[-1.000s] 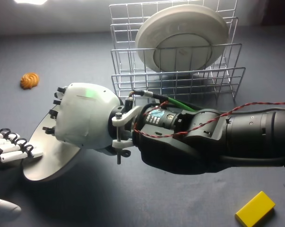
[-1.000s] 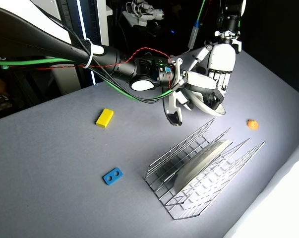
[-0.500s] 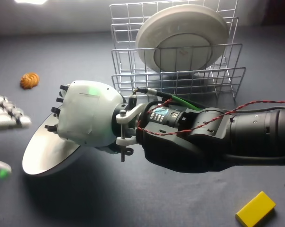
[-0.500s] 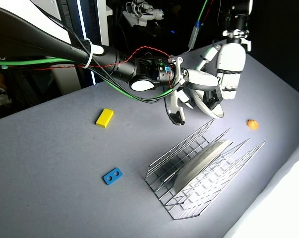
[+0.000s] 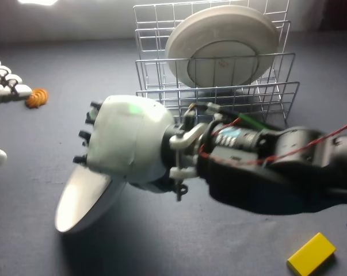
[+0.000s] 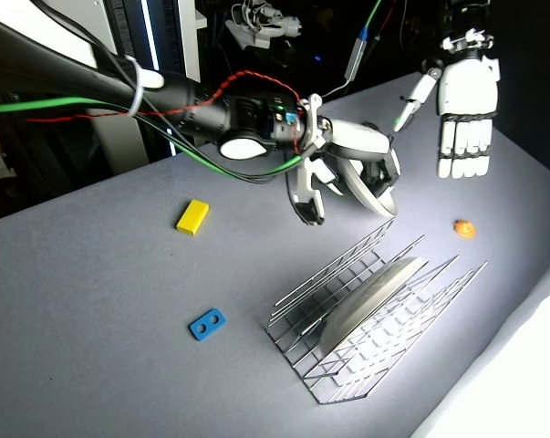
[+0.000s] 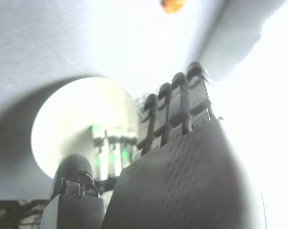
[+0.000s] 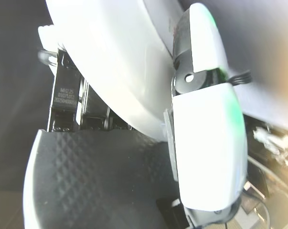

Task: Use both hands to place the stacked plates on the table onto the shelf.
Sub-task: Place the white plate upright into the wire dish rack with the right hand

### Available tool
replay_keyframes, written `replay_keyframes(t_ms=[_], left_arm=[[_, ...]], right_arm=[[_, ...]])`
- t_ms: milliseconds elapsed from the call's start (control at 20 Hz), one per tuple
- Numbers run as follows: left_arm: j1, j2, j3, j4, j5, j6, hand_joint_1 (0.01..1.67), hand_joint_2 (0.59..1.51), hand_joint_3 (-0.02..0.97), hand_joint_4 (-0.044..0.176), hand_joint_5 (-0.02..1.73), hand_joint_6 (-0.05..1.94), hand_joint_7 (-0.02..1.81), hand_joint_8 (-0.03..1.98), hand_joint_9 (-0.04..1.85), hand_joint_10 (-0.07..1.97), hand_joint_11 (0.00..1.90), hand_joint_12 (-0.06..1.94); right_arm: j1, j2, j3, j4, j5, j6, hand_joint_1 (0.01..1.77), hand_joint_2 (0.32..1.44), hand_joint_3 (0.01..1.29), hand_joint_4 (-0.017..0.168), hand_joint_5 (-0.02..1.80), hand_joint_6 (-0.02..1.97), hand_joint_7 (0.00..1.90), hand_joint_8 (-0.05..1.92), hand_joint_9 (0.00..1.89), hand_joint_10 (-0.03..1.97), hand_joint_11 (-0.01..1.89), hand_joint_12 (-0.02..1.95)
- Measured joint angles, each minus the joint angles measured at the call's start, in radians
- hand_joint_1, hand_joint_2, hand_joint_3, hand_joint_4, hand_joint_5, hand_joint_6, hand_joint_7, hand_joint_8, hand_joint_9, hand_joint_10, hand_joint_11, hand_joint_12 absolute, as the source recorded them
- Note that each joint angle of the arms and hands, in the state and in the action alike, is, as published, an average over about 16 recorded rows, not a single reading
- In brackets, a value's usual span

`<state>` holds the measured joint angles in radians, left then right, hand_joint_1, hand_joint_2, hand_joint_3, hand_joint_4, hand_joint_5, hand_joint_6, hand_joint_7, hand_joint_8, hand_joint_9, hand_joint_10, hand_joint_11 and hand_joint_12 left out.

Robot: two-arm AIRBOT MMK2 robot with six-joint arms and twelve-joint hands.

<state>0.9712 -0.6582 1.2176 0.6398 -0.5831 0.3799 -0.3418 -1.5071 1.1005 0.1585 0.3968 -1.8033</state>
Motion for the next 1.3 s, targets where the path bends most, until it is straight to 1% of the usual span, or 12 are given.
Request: replay_keyframes(t_ms=[200, 350, 500, 600, 800, 1000, 1150, 1300], left_arm=[[-0.049, 0.009, 0.022, 0.041, -0.004, -0.002, 0.01, 1.160, 0.005, 0.002, 0.07, 0.01, 0.07, 0.01, 0.04, 0.01, 0.02, 0.01], [-0.076, 0.013, 0.035, 0.067, -0.004, -0.004, 0.01, 1.159, 0.005, 0.002, 0.07, 0.01, 0.08, 0.01, 0.04, 0.01, 0.02, 0.01], [-0.098, 0.016, 0.044, 0.086, -0.005, -0.005, 0.01, 1.159, 0.005, 0.002, 0.07, 0.01, 0.09, 0.01, 0.05, 0.01, 0.03, 0.01], [-0.108, 0.016, 0.048, 0.095, -0.006, -0.006, 0.01, 1.159, 0.005, 0.002, 0.08, 0.01, 0.09, 0.01, 0.05, 0.01, 0.03, 0.01], [-0.125, 0.017, 0.052, 0.112, -0.009, -0.007, 0.01, 1.158, 0.006, 0.002, 0.08, 0.01, 0.10, 0.01, 0.06, 0.01, 0.03, 0.01], [-0.137, 0.016, 0.054, 0.141, -0.028, -0.007, 0.01, 1.158, 0.006, 0.002, 0.07, 0.01, 0.10, 0.01, 0.06, 0.01, 0.03, 0.01], [-0.144, 0.015, 0.053, 0.178, -0.061, -0.008, 0.01, 1.157, 0.006, 0.002, 0.07, 0.01, 0.10, 0.01, 0.06, 0.01, 0.03, 0.01], [-0.148, 0.014, 0.048, 0.225, -0.109, -0.008, 0.01, 1.156, 0.006, 0.002, 0.07, 0.01, 0.10, 0.01, 0.06, 0.01, 0.03, 0.01]], right_arm=[[0.041, 0.105, -0.109, 0.029, -0.024, 0.016, 1.18, 1.02, 0.02, 0.023, 0.90, 0.90, 0.99, 0.92, 1.20, 0.18, 0.75, 1.31], [0.080, 0.184, -0.178, 0.048, -0.050, 0.048, 1.18, 1.02, 0.02, 0.028, 0.92, 0.98, 1.00, 0.95, 1.19, 0.17, 0.75, 1.31], [0.122, 0.257, -0.226, 0.049, -0.079, 0.115, 1.18, 1.02, 0.01, 0.030, 0.93, 1.03, 1.01, 0.97, 1.18, 0.16, 0.75, 1.31], [0.151, 0.298, -0.246, 0.041, -0.098, 0.180, 1.19, 1.02, 0.01, 0.029, 0.93, 1.05, 1.01, 0.97, 1.19, 0.16, 0.75, 1.31], [0.207, 0.362, -0.253, 0.012, -0.139, 0.343, 1.19, 1.02, 0.01, 0.028, 0.92, 1.06, 1.01, 0.98, 1.19, 0.16, 0.75, 1.33], [0.253, 0.404, -0.233, -0.022, -0.174, 0.506, 1.19, 1.02, 0.01, 0.025, 0.92, 1.06, 1.01, 0.99, 1.20, 0.16, 0.74, 1.34], [0.282, 0.424, -0.214, -0.039, -0.191, 0.609, 1.19, 1.02, 0.01, 0.021, 0.91, 1.06, 1.01, 0.98, 1.21, 0.16, 0.74, 1.34], [0.302, 0.436, -0.195, -0.030, -0.198, 0.673, 1.20, 1.02, 0.01, 0.018, 0.91, 1.06, 1.02, 0.98, 1.21, 0.16, 0.74, 1.33]])
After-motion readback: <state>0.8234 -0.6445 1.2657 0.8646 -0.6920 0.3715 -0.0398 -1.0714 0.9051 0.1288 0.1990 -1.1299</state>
